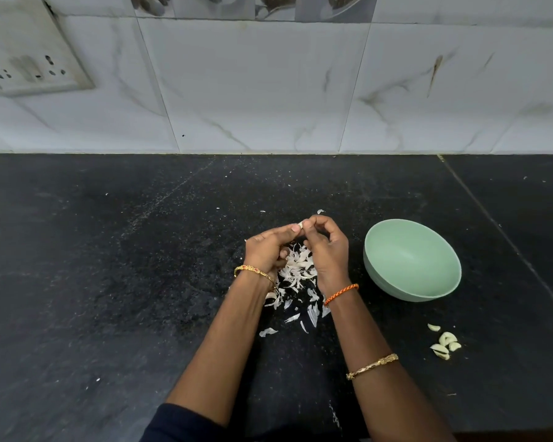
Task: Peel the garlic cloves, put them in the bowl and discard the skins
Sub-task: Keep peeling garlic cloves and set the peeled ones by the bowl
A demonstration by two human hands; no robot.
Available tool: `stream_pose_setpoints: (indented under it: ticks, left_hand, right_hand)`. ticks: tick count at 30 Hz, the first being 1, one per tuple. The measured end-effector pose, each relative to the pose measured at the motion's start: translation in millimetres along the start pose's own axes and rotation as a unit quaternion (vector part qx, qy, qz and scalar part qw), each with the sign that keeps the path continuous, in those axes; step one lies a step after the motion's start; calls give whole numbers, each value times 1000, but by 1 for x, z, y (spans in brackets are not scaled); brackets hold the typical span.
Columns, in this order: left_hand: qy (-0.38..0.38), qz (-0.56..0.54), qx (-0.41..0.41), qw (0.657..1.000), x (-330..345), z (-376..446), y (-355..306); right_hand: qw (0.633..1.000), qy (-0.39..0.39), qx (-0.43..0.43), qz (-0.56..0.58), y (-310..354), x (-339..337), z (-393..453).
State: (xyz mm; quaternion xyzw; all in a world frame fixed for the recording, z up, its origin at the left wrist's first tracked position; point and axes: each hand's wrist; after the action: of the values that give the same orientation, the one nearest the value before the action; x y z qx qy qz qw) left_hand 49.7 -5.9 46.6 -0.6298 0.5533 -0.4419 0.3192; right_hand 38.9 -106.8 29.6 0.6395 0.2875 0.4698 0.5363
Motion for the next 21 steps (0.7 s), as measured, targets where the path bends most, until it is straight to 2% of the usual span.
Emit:
stream_pose_setpoints:
  ticks: [9,21]
  left_hand:
    - [91,-50,-89,991,-3,2,-8]
    - [95,-114,-122,981,-2,-3,-12]
  right_hand:
    - [999,36,-16,-18,1,-5,1]
    - [992,100,-41,-57,7,-10,-4]
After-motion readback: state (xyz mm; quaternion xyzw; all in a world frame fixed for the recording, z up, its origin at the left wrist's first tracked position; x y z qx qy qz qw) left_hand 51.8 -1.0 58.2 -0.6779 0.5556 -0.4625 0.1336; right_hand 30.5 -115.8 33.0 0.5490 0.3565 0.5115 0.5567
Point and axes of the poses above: each hand's wrist, its own z-axis towards the middle knuckle, its own x-axis out of the palm, y = z × x, and after that the axes turned 11 degrees about z, right-handed
